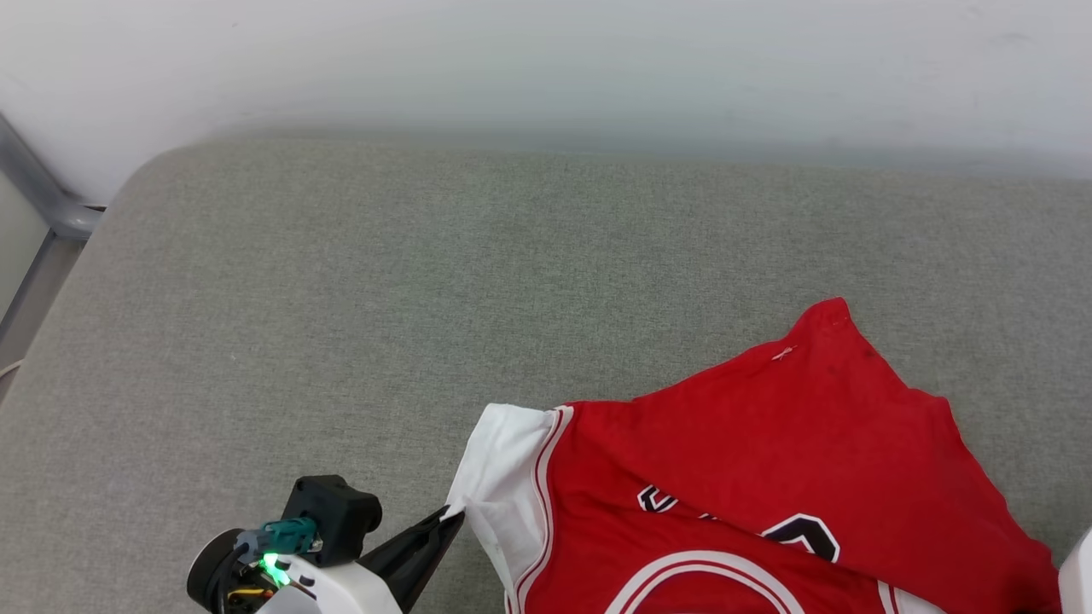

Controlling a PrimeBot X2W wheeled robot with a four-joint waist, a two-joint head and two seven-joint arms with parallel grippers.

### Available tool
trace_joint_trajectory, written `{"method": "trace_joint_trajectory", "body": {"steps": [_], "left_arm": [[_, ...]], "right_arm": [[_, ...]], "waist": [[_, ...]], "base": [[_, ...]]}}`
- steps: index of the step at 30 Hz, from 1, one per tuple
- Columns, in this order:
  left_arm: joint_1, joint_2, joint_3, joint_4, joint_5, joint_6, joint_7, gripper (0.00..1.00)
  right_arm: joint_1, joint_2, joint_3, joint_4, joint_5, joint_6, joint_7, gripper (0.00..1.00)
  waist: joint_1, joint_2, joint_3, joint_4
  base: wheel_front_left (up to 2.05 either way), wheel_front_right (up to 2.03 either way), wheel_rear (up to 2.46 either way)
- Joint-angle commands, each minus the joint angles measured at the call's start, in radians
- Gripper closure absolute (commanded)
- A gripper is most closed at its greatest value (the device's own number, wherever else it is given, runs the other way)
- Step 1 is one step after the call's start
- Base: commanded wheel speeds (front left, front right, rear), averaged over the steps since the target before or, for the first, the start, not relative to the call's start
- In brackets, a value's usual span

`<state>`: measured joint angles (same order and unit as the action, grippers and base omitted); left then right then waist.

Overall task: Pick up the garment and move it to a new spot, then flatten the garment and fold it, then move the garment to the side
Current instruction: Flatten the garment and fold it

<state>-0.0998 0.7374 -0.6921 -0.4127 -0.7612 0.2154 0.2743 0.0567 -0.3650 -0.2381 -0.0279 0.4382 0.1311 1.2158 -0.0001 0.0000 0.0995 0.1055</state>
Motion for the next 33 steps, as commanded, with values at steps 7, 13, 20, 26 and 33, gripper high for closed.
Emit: {"method": "trace_joint_trajectory", "body": {"steps": [7,13,20,26,33], "left_arm": [[-0.006,0.002,-0.001,-0.013,0.004,-0.002,0.001,1.00],[-0.021,-0.002,-0.008,-0.020,0.014,-0.011,-0.002,1.00],[-0.058,-0.003,-0.012,-0.049,0.038,-0.022,0.006,1.00],[-0.093,-0.023,-0.022,-0.058,0.047,-0.039,-0.001,1.00],[-0.126,-0.057,-0.040,-0.056,0.058,-0.068,-0.015,1.00]], "right_arm": [[-0.081,-0.066,0.017,-0.087,0.057,-0.001,0.025,0.00],[-0.204,-0.072,0.032,-0.185,0.089,-0.001,0.081,0.00],[-0.389,-0.057,0.093,-0.159,0.037,-0.001,0.130,0.00],[-0.516,-0.063,0.114,-0.038,-0.032,-0.001,0.131,0.00],[-0.612,-0.077,0.108,0.110,-0.105,-0.001,0.102,0.00]], "waist": [[0.0001,0.0000,0.015,0.018],[0.0001,0.0000,0.043,0.044],[0.0001,0.0000,0.126,0.108],[0.0001,0.0000,0.198,0.185],[0.0001,0.0000,0.264,0.254]], "base": [[0.00,0.00,0.00],[0.00,0.00,0.00],[0.00,0.00,0.00],[0.00,0.00,0.00],[0.00,0.00,0.00]]}}
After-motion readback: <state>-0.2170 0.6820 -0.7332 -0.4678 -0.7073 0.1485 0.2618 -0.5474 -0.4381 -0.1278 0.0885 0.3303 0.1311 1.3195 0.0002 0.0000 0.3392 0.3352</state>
